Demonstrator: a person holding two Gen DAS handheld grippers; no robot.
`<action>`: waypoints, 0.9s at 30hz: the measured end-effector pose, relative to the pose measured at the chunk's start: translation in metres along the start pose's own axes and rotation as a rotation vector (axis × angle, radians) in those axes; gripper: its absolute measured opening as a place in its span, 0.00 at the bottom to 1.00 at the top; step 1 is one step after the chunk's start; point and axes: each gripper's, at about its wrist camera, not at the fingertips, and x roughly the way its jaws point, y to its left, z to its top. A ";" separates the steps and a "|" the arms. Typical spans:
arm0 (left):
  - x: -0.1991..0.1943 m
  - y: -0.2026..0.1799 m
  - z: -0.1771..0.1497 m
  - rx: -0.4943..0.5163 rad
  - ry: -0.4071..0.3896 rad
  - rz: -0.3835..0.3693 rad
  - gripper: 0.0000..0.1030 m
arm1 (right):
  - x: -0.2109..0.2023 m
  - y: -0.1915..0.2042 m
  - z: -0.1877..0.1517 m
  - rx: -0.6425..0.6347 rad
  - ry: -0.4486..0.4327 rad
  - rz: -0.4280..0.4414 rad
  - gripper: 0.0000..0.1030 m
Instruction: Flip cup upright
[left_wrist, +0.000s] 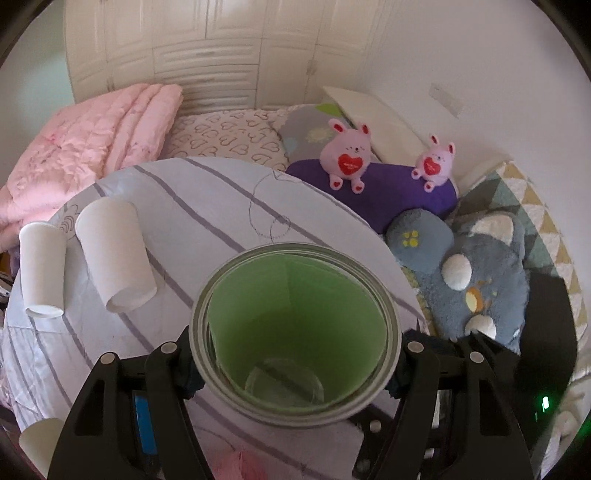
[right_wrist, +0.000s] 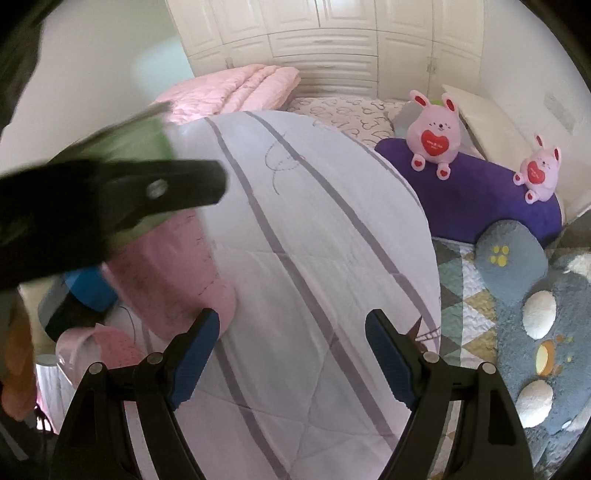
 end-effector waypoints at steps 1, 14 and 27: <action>-0.002 0.001 -0.003 -0.001 0.003 -0.006 0.71 | 0.001 -0.001 -0.001 0.005 0.002 0.004 0.80; -0.019 0.007 -0.028 -0.031 0.038 -0.056 0.94 | -0.014 0.011 -0.016 0.004 -0.014 0.013 0.80; -0.080 0.053 -0.054 -0.118 -0.020 -0.141 1.00 | -0.047 0.045 -0.021 -0.006 -0.071 0.009 0.80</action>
